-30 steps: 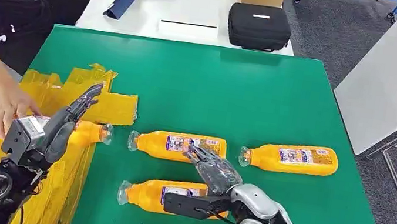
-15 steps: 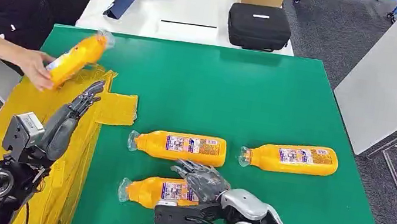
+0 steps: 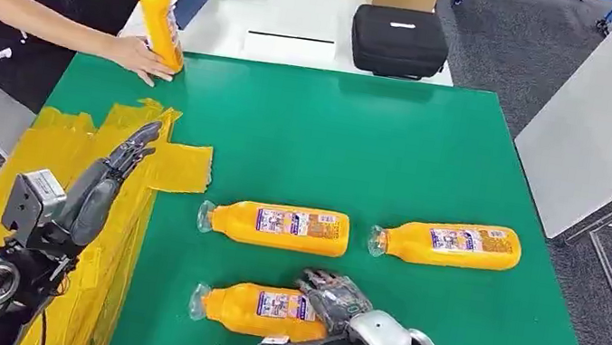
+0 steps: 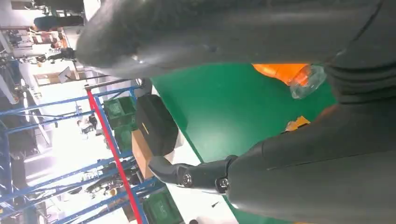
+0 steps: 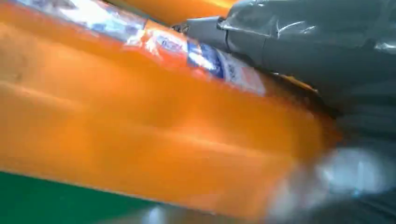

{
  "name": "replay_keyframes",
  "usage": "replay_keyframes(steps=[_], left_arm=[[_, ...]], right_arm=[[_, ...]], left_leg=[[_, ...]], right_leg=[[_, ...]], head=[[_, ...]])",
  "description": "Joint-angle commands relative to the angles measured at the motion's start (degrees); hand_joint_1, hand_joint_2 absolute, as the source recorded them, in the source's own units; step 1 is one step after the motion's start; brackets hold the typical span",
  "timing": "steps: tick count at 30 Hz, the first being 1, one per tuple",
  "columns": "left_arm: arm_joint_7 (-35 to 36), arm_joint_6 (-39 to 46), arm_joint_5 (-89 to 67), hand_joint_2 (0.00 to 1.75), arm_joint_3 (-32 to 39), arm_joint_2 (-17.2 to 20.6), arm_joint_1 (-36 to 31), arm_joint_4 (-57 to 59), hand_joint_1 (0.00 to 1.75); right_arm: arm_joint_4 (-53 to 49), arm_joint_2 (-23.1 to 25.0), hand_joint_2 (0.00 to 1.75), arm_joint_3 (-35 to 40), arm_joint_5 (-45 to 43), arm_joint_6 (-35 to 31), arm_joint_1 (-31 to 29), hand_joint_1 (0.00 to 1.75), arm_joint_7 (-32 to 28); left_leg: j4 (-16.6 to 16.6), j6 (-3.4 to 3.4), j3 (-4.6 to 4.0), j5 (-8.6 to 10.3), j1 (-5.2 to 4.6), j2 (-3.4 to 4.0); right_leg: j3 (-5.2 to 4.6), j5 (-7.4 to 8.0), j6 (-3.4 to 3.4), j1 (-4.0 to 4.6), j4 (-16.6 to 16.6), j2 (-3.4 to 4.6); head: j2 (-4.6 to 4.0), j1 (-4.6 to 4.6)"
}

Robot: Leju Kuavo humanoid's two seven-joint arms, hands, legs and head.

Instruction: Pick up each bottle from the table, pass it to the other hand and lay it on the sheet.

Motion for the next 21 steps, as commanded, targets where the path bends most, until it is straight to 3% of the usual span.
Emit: replay_keyframes(steps=[1, 4, 5, 6, 8, 9, 13, 14, 17, 21], left_arm=[[0.42, 0.35, 0.46, 0.00, 0.31, -0.73, -0.51, 1.00, 0.00], [0.50, 0.47, 0.85, 0.00, 0.21, -0.84, -0.86, 1.40, 0.00], [0.53, 0.44, 0.91, 0.00, 0.01, -0.93, -1.13, 1.67, 0.00], [0.56, 0.42, 1.02, 0.00, -0.28, -1.01, -1.58, 2.20, 0.00], [0.57, 0.43, 1.08, 0.00, -0.42, -1.15, -1.82, 2.47, 0.00], [0.57, 0.46, 1.22, 0.00, -0.47, -1.20, -1.98, 2.65, 0.00], [0.77, 0.63, 1.93, 0.00, -0.35, -1.14, -1.92, 2.56, 0.00], [1.00, 0.77, 2.50, 0.00, -0.16, -0.93, -1.49, 2.40, 0.00], [1.94, 0.53, 4.41, 0.00, -0.10, -0.78, -1.75, 3.12, 0.00], [2.48, 1.21, 5.39, 0.00, 0.19, -1.06, -1.97, 3.61, 0.00]], right_arm=[[5.35, -1.49, 1.75, 1.40, 5.19, 2.45, 1.35, 0.00, 3.00], [6.06, -2.31, 1.75, 0.66, 5.94, 3.19, 2.62, 0.00, 3.26], [6.24, -2.61, 1.75, 0.24, 5.88, 3.34, 3.15, 0.30, 3.15], [6.34, -3.06, 1.75, -0.24, 5.38, 3.80, 3.46, 1.75, 2.00], [6.43, -3.42, 1.75, -0.47, 5.37, 3.75, 3.59, 1.75, 1.71], [6.25, -3.45, 1.75, -0.82, 5.31, 3.63, 3.79, 1.75, 1.64], [3.57, -3.39, 1.75, -2.20, 5.19, 3.20, 5.10, 1.75, 2.46], [1.75, -2.23, 1.75, -4.63, 3.70, 2.19, 7.32, 1.75, 5.33], [-2.32, -1.87, 1.75, -8.69, -7.29, 3.86, 9.21, 1.75, 6.41], [-3.83, -2.80, 1.75, -10.21, -10.99, 2.06, 8.90, 1.75, 6.49]], left_leg=[[-0.07, -0.13, 0.26, -0.04, 0.06, -0.01], [-0.10, -0.18, 0.44, -0.06, 0.08, -0.12], [-0.08, -0.11, 0.31, -0.01, 0.07, -0.10], [-0.09, -0.18, 0.46, -0.04, 0.08, -0.12], [-0.10, -0.13, 0.45, 0.01, 0.08, -0.21], [-0.05, -0.13, 0.51, -0.02, 0.09, -0.20], [-0.09, -0.17, 0.61, -0.08, 0.07, -0.12], [-0.12, -0.21, 0.67, -0.05, 0.09, -0.21], [-0.14, -0.21, 0.79, -0.05, 0.08, -0.27], [-0.09, -0.14, 0.79, -0.06, 0.01, -0.19]], right_leg=[[0.29, -0.05, -0.09, 0.05, -0.10, 0.04], [0.46, -0.11, -0.13, 0.06, -0.14, -0.05], [0.30, -0.04, -0.08, 0.06, -0.13, -0.06], [0.46, -0.08, -0.13, 0.06, -0.14, -0.04], [0.39, -0.06, -0.09, 0.06, -0.17, -0.15], [-0.09, -0.11, -0.14, 0.05, -0.12, -0.16], [-0.03, -0.24, -0.44, 0.04, -0.15, -0.09], [0.05, -0.23, -0.47, 0.04, -0.19, -0.15], [0.20, -0.26, -0.48, 0.04, -0.19, -0.18], [0.19, -0.17, -0.31, -0.01, -0.13, -0.10]], head=[[0.00, 0.00], [0.00, 0.00], [0.00, -0.02], [0.00, 0.00], [0.00, 0.00], [0.00, 0.00], [0.00, 0.00], [0.00, 0.00], [0.00, 0.00], [0.00, 0.00]])
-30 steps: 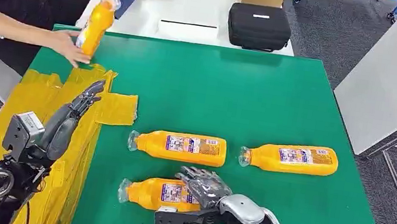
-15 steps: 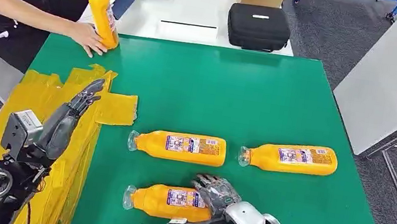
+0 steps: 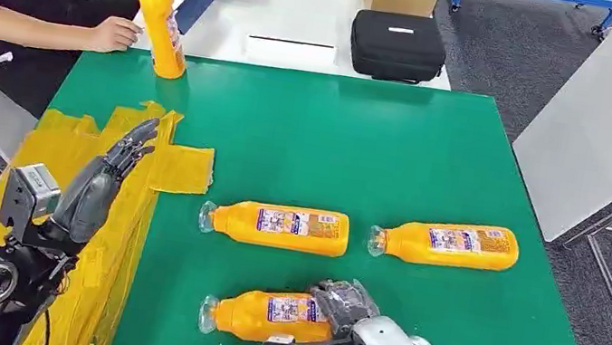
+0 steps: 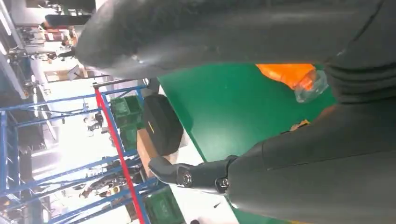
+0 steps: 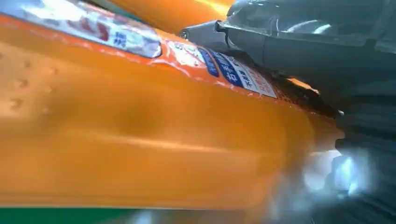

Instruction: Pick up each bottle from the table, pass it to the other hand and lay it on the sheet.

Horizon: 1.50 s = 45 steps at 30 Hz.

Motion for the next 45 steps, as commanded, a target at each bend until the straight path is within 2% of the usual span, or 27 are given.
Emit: replay_keyframes(steps=[1, 5, 7, 8, 9, 10, 11, 12, 14, 16, 22, 24, 27, 28, 45], left_arm=[[1.37, 0.99, 2.33, 0.00, 0.48, -0.93, -1.63, 3.61, 0.00], [1.65, 1.74, 2.98, 0.00, 1.13, -0.94, -1.08, 3.24, 0.00], [2.15, 3.04, 4.48, 0.00, 2.36, -1.32, -0.16, 2.82, 0.00], [2.82, 3.65, 5.39, 0.00, 2.87, -1.51, 0.30, 2.47, 0.00], [4.21, 4.89, 7.79, 0.00, 3.88, -2.03, 1.18, 2.01, 0.00], [6.07, 6.09, 9.85, 1.75, 4.39, -2.21, 1.77, 2.03, 0.00], [7.13, 7.03, 11.35, 1.75, 4.48, -2.14, 2.13, 1.88, 0.00], [8.07, 7.58, 16.55, 1.75, 4.96, -2.54, 2.63, 1.94, 0.00], [8.53, 6.58, 24.07, 1.75, 4.29, -2.34, 2.72, 1.89, 0.00], [8.58, 6.67, 26.43, 1.75, 2.97, -1.99, 3.40, 0.29, 0.00], [8.45, 7.91, 29.02, 1.75, 1.22, -2.31, 3.85, -1.56, 0.00], [7.60, 8.51, 29.30, 1.75, -0.84, -2.59, 3.76, -3.52, 0.00], [7.80, 10.30, 27.22, 1.75, -4.37, -3.27, 1.37, -4.85, 0.00], [7.96, 10.71, 27.07, 1.75, -4.71, -3.37, 1.05, -4.86, 0.00], [7.93, 10.79, 27.04, 1.75, -4.85, -2.81, 0.85, -4.43, 0.00]], right_arm=[[-3.69, -1.95, 1.75, -7.24, -10.33, -1.24, 4.63, 1.75, 0.84], [-7.06, -3.07, 1.75, -9.55, -13.77, -1.86, 4.72, 1.75, 0.85], [-9.96, -2.45, 1.75, -14.21, -21.29, -5.69, 6.04, 1.75, -1.98], [-11.56, -2.73, 1.75, -15.81, -24.18, -6.93, 6.36, 1.75, -2.95], [-13.99, -2.25, 1.75, -18.88, -30.26, -9.15, 7.07, 1.75, -5.53], [-15.64, -1.73, 1.75, -21.25, -36.58, -10.06, 7.45, 1.75, -8.16], [-16.97, -2.28, 1.75, -22.52, -40.29, -10.37, 7.29, 1.75, -9.91], [-18.10, -1.97, 1.75, -24.71, -48.51, -10.20, 6.99, 1.75, -13.68], [-18.24, -1.56, 1.75, -26.57, -55.81, -10.15, 4.85, 1.75, -16.84], [-17.34, -0.11, 1.75, -27.40, -58.56, -11.90, 2.66, 1.75, -18.32], [-15.41, 0.93, 1.75, -26.13, -59.64, -13.66, 0.79, 1.75, -19.25], [-12.66, 3.75, 1.75, -25.80, -60.00, -15.35, -2.65, 1.75, -18.74], [-9.46, 6.89, 1.75, -24.88, -57.55, -18.29, -7.86, 1.75, -16.45], [-9.07, 7.12, 1.75, -24.78, -57.46, -18.37, -8.38, 1.75, -16.33], [-9.14, 7.00, 1.75, -24.98, -57.46, -18.45, -7.96, 1.75, -16.37]], left_leg=[[-0.09, -0.18, 0.10, -0.01, 0.04, -0.17], [-0.02, -0.11, 0.01, -0.04, 0.02, -0.07], [-0.05, -0.12, -0.11, -0.05, -0.01, -0.03], [-0.01, -0.10, -0.20, -0.04, 0.00, 0.00], [0.00, -0.15, -0.12, -0.10, 0.01, 0.01], [0.00, -0.12, -0.18, -0.07, -0.03, 0.01], [0.03, -0.09, -0.31, -0.04, -0.05, 0.06], [0.04, -0.08, -0.40, -0.03, -0.04, 0.09], [0.03, -0.10, -0.46, -0.04, -0.07, 0.16], [0.03, -0.12, -0.44, -0.04, -0.03, 0.18], [0.03, -0.16, -0.30, -0.08, 0.00, 0.21], [0.03, -0.25, -0.19, -0.13, 0.03, 0.20], [0.09, -0.22, -0.35, -0.13, 0.01, 0.38], [0.06, -0.13, -0.52, -0.04, 0.01, 0.28], [0.01, -0.14, -0.44, 0.01, 0.02, 0.11]], right_leg=[[0.17, -0.07, -0.12, 0.03, -0.09, -0.09], [0.09, -0.06, -0.04, 0.02, -0.01, -0.06], [0.52, -0.05, -0.03, 0.00, -0.01, 0.01], [0.44, 0.01, 0.06, 0.01, 0.02, 0.03], [0.52, -0.05, 0.02, 0.01, 0.04, 0.06], [0.45, -0.03, 0.05, -0.03, 0.06, 0.04], [0.29, 0.01, 0.07, -0.05, 0.11, 0.09], [0.22, 0.03, 0.07, -0.03, 0.11, 0.11], [0.14, 0.03, 0.06, -0.05, 0.12, 0.18], [0.14, 0.03, 0.05, -0.02, 0.11, 0.18], [0.30, 0.01, 0.01, 0.01, 0.07, 0.25], [0.42, -0.05, -0.06, 0.03, 0.07, 0.27], [0.20, 0.03, -0.03, 0.02, 0.16, 0.47], [0.10, 0.10, 0.05, 0.03, 0.11, 0.31], [0.21, 0.06, 0.07, 0.03, 0.06, 0.13]], head=[[0.00, -0.02], [0.00, -0.02], [0.00, -0.04], [0.00, -0.02], [0.00, -0.04], [0.00, -0.02], [0.00, -0.02], [0.00, 0.00], [0.00, -0.04], [0.00, -0.04], [0.00, 0.00], [0.00, -0.02], [0.00, -0.04], [0.00, -0.02], [0.00, -0.02]])
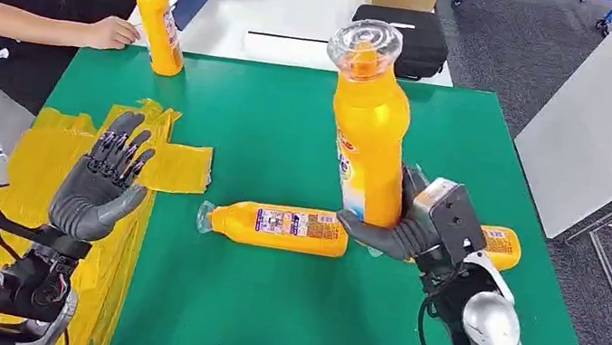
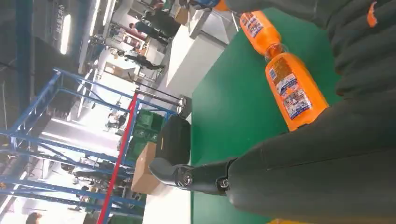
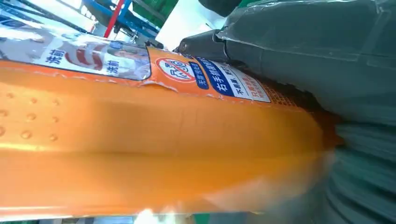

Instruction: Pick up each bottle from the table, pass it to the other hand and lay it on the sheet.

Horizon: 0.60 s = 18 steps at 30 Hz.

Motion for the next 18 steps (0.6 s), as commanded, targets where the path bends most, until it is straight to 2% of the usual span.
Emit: replay_keyframes(steps=[1, 6, 10, 12, 14, 18], left_arm=[[0.03, -0.10, -0.76, 1.75, -3.23, -0.24, -3.12, 1.78, 0.00], [1.05, 0.83, 0.46, 1.75, -7.88, -1.42, -8.24, 3.59, 0.00], [1.12, 0.93, 1.85, 1.75, -10.59, -1.70, -11.11, 5.73, 0.00], [1.38, 1.10, 3.10, 1.75, -10.96, -2.47, -11.69, 6.32, 0.00], [1.72, 0.51, 4.93, 1.75, -11.98, -3.83, -12.94, 7.51, 0.00], [1.83, 0.55, 6.14, 1.75, -14.11, -5.68, -15.01, 8.94, 0.00]], right_arm=[[5.79, 2.08, 1.75, 0.72, 1.75, -1.09, -4.66, 1.75, 2.10], [18.91, 7.58, 1.75, 6.56, 6.44, 0.11, -14.97, 1.75, 4.73], [23.43, 10.37, 1.75, 12.42, 8.39, 1.70, -18.42, 1.75, 5.74], [24.25, 11.22, 1.75, 15.41, 10.13, 2.20, -19.29, 1.75, 6.44], [26.29, 11.86, 1.75, 21.15, 15.67, 3.97, -21.34, 1.75, 7.79], [29.52, 13.58, 1.75, 25.19, 18.81, 4.80, -23.31, 1.75, 8.02]], left_leg=[[0.00, -0.14, 0.17, -0.04, 0.04, 0.06], [0.08, -0.16, 0.11, -0.03, 0.04, 0.26], [-0.01, -0.16, 0.17, 0.06, 0.02, 0.25], [-0.02, -0.11, 0.10, 0.10, 0.04, 0.17], [-0.01, -0.21, 0.25, 0.04, 0.06, 0.23], [0.00, -0.12, 0.10, 0.09, 0.06, 0.14]], right_leg=[[0.17, -0.04, -0.10, 0.03, 0.00, 0.12], [0.05, 0.03, -0.13, 0.03, 0.10, 0.34], [0.08, 0.06, -0.11, 0.02, 0.05, 0.30], [0.05, 0.15, -0.16, 0.05, 0.03, 0.19], [0.16, 0.09, -0.23, 0.06, 0.07, 0.30], [0.04, 0.12, -0.16, 0.06, 0.06, 0.17]], head=[[0.00, 0.00], [0.00, 0.00], [0.00, -0.02], [0.00, 0.00], [0.00, 0.00], [0.00, 0.00]])
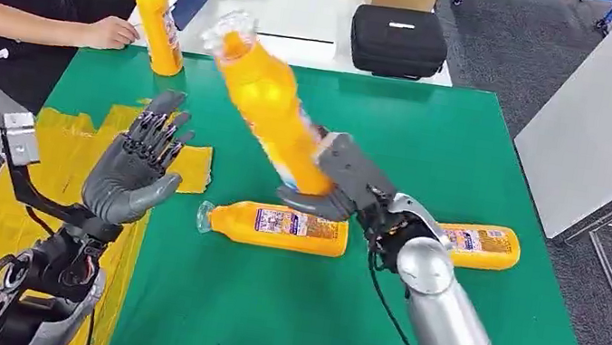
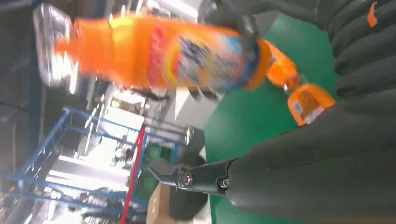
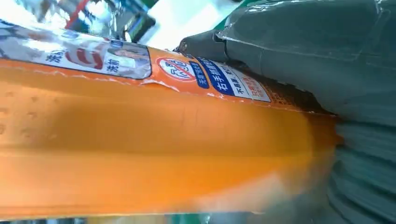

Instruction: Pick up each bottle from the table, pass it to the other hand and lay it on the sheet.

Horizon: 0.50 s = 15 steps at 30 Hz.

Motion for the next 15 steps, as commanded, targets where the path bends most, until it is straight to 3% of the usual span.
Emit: replay_keyframes(steps=[1, 3, 15], left_arm=[[0.68, -0.16, 2.41, 1.75, -7.28, -4.35, -7.82, 7.76, 0.00], [0.90, -0.26, 2.61, 1.75, -8.37, -4.93, -8.99, 8.47, 0.00], [2.33, 1.80, 7.34, 1.75, -8.35, -6.68, -10.95, 12.30, 0.00]], right_arm=[[14.26, 4.90, 1.75, 15.49, 6.53, 2.00, -9.72, 1.75, 1.31], [14.70, 5.42, 1.75, 16.19, 6.91, 2.24, -10.51, 1.75, 1.42], [11.72, 6.91, 1.75, 22.68, 12.21, 2.63, -9.76, 1.75, 3.98]], left_leg=[[0.03, -0.22, 0.32, -0.11, 0.04, 0.15], [0.01, -0.08, -0.01, 0.00, 0.02, 0.00], [-0.02, -0.14, 0.15, -0.04, 0.02, -0.05]], right_leg=[[0.29, -0.09, -0.16, 0.02, 0.03, 0.25], [-0.01, -0.01, -0.06, 0.00, 0.01, 0.05], [0.18, -0.08, -0.12, 0.00, -0.03, 0.02]], head=[[0.00, 0.02], [0.00, 0.02], [0.00, 0.02]])
